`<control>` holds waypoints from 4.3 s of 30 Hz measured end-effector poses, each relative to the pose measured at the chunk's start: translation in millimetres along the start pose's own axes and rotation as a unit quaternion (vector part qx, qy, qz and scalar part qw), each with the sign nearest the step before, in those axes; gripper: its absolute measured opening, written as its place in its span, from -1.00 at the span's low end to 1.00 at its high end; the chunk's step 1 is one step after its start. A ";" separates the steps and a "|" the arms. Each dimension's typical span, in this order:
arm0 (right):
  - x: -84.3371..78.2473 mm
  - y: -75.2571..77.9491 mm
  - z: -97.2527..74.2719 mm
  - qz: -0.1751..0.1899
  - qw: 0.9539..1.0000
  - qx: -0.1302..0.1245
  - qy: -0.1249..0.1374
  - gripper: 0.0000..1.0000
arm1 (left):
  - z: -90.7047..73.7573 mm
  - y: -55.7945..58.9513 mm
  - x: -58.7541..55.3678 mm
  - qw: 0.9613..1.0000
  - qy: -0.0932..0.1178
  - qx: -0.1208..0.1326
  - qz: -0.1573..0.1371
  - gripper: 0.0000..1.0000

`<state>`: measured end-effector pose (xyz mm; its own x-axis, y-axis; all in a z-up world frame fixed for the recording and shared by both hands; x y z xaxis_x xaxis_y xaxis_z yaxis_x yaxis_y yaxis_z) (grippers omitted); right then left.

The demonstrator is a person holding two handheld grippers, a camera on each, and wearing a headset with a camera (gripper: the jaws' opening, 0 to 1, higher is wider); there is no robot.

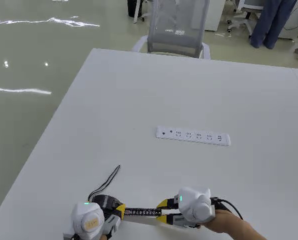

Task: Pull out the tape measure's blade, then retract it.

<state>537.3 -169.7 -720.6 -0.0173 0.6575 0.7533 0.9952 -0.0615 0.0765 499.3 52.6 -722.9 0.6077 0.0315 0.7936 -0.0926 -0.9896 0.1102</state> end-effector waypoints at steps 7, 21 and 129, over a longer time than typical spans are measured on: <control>0.6 0.5 1.5 -0.001 1.000 0.001 0.000 -0.73 | 0.0 -0.7 0.0 1.000 0.000 -0.001 -0.001 0.19; 3.1 1.0 5.1 -0.003 1.000 0.003 0.002 -0.73 | -0.4 -1.3 0.3 1.000 0.000 -0.002 -0.003 0.19; 26.2 0.5 30.7 -0.013 1.000 0.014 0.011 -0.73 | -1.2 -7.8 1.3 1.000 0.000 -0.019 -0.016 0.19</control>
<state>540.3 -129.4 -720.8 -0.0454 0.6413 0.7659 0.9966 -0.0235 0.0788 499.9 60.6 -722.0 0.6110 0.0632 0.7891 -0.1031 -0.9820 0.1585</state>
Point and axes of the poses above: the centre of the closed fingertips' face, and the gripper's own axes: z roughly forward along the fingers, y roughly to its right, x roughly out of its top, the point moved 9 cm from there along -z, roughly backward along the fingers
